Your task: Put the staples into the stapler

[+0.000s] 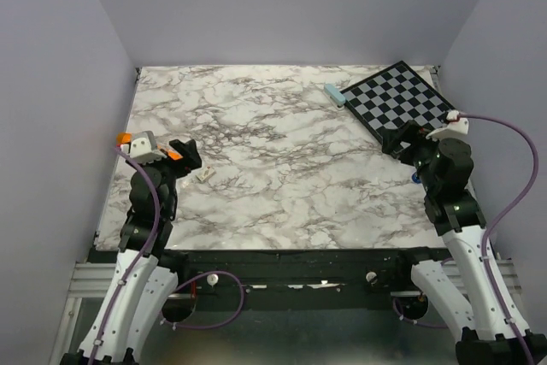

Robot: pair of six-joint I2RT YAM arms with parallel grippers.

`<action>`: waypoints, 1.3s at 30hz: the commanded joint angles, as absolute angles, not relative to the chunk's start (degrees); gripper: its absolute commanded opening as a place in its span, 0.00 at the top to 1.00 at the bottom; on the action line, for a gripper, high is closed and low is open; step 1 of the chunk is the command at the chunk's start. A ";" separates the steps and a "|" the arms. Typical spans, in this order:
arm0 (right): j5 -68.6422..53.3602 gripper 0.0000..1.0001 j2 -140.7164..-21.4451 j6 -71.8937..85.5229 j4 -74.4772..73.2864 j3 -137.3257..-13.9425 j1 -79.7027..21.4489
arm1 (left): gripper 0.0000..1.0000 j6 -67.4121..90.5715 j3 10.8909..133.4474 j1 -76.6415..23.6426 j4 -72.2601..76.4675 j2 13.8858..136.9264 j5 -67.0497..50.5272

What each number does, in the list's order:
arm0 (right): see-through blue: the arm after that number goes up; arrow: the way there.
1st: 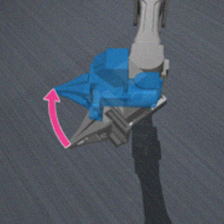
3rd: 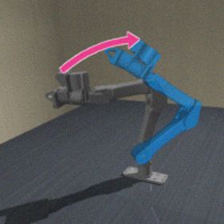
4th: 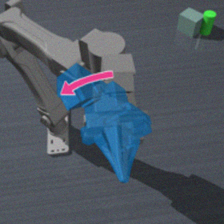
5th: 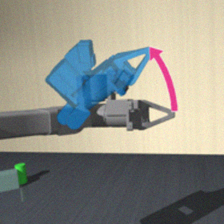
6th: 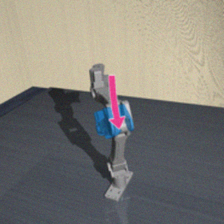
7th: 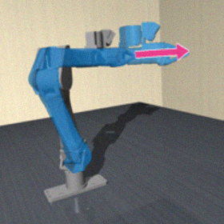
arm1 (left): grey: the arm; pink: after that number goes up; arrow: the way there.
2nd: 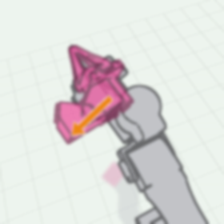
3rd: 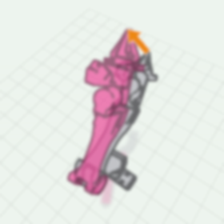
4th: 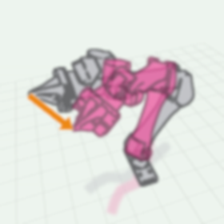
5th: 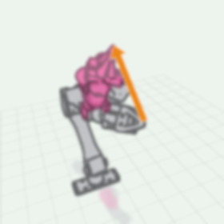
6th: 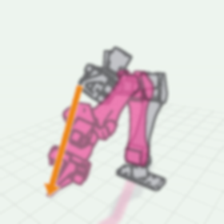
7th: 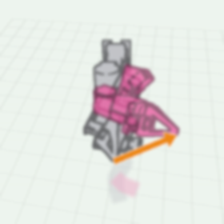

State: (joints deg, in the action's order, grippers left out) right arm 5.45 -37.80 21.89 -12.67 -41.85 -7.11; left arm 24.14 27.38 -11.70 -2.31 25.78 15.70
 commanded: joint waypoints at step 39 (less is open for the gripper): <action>-12.74 0.00 -41.04 20.22 -14.33 -33.13 -6.86 | 0.01 19.86 54.76 -6.15 -21.00 89.56 -6.14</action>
State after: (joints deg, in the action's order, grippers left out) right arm -10.92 -41.50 20.45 -15.94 -33.36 -7.11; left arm 21.63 53.08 -6.44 -18.92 87.92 -1.21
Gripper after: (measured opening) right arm 0.998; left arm 0.989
